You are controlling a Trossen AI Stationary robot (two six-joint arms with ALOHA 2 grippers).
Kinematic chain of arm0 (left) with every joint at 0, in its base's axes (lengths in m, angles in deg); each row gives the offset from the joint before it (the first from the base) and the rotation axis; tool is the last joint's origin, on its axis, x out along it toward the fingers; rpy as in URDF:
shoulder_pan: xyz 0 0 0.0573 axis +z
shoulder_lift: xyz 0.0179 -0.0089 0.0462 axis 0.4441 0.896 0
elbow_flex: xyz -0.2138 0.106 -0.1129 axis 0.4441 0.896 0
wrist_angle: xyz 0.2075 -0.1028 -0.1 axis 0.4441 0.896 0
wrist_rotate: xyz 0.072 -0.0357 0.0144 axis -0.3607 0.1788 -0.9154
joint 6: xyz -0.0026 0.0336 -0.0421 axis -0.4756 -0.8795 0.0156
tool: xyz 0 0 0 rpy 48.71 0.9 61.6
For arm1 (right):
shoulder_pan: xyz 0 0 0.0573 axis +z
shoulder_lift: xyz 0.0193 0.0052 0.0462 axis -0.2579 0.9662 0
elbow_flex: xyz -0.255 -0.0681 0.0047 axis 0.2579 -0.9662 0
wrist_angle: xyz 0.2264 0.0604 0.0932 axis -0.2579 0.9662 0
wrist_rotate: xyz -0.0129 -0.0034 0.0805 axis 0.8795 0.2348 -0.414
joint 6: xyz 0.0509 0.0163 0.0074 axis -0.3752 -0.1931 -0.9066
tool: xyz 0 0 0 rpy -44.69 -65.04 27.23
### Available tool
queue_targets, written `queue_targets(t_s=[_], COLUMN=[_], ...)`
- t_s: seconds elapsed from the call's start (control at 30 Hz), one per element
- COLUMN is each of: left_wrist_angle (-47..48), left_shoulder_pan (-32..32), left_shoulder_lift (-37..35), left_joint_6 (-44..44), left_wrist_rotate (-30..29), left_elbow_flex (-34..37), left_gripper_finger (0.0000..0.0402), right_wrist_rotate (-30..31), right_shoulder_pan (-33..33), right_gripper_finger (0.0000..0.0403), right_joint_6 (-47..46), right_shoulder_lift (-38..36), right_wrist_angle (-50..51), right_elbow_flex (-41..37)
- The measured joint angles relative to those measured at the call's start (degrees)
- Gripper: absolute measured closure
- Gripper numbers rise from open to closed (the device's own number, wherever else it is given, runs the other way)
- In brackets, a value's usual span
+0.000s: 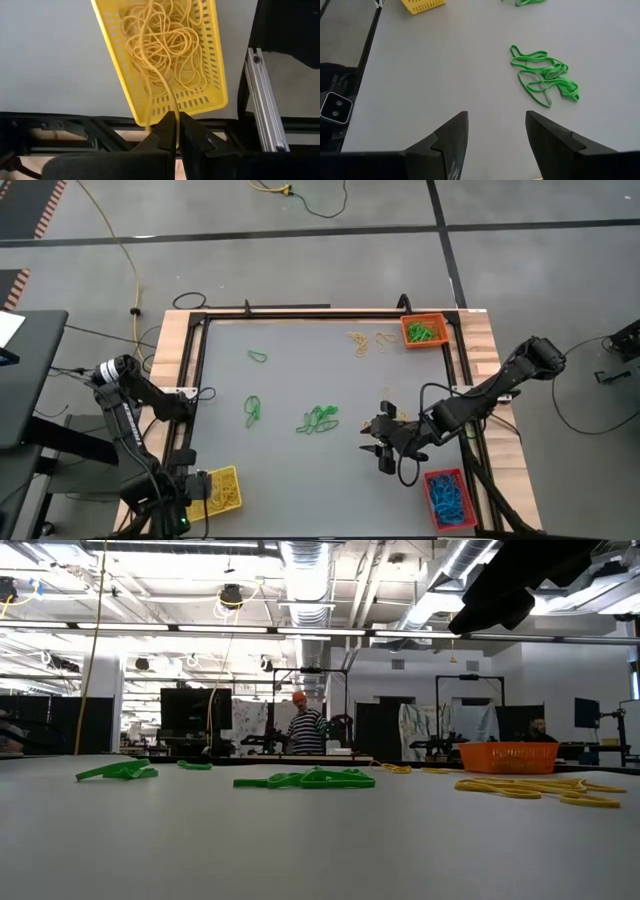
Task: Sort rubber bands into baskets
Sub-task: Put the yellow rubber band into the yellow bin
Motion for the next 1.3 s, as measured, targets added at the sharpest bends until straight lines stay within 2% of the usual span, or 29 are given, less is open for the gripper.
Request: queue_targets(t_s=[0.47,0.57,0.7,0.93,1.03,1.13,1.3], left_wrist_angle=[0.02,-0.02,-0.02,0.15,0.02,-0.91,-4.78], left_shoulder_pan=[-0.44,-0.44,-0.44,0.54,1.43,2.53,4.36], left_shoulder_lift=[0.00,0.00,0.00,0.00,0.00,0.00,-0.02], left_joint_6=[1.58,1.62,1.16,-0.41,-2.15,-4.73,-10.65], left_wrist_rotate=[1.56,1.51,-0.48,-6.58,-8.84,-13.15,-24.59], left_elbow_flex=[0.00,0.00,0.00,0.00,0.00,0.00,0.00], left_gripper_finger=[0.0401,0.0389,0.0342,0.0214,0.0175,0.0157,0.0155], right_wrist_rotate=[-0.01,0.00,0.00,-0.01,-0.01,-0.01,0.40], right_shoulder_pan=[0.00,0.00,0.00,0.00,0.00,0.00,0.00], right_gripper_finger=[0.0178,0.0178,0.0178,0.0178,0.0178,0.0178,0.0178], right_joint_6=[-0.02,-0.02,-0.02,-0.02,0.00,0.00,-3.01], right_shoulder_lift=[0.00,0.00,0.00,0.00,0.00,0.00,0.00], right_wrist_angle=[0.00,0.00,-0.02,0.00,0.00,0.56,5.19], right_elbow_flex=[0.00,0.00,0.00,0.00,0.00,0.00,-0.02])
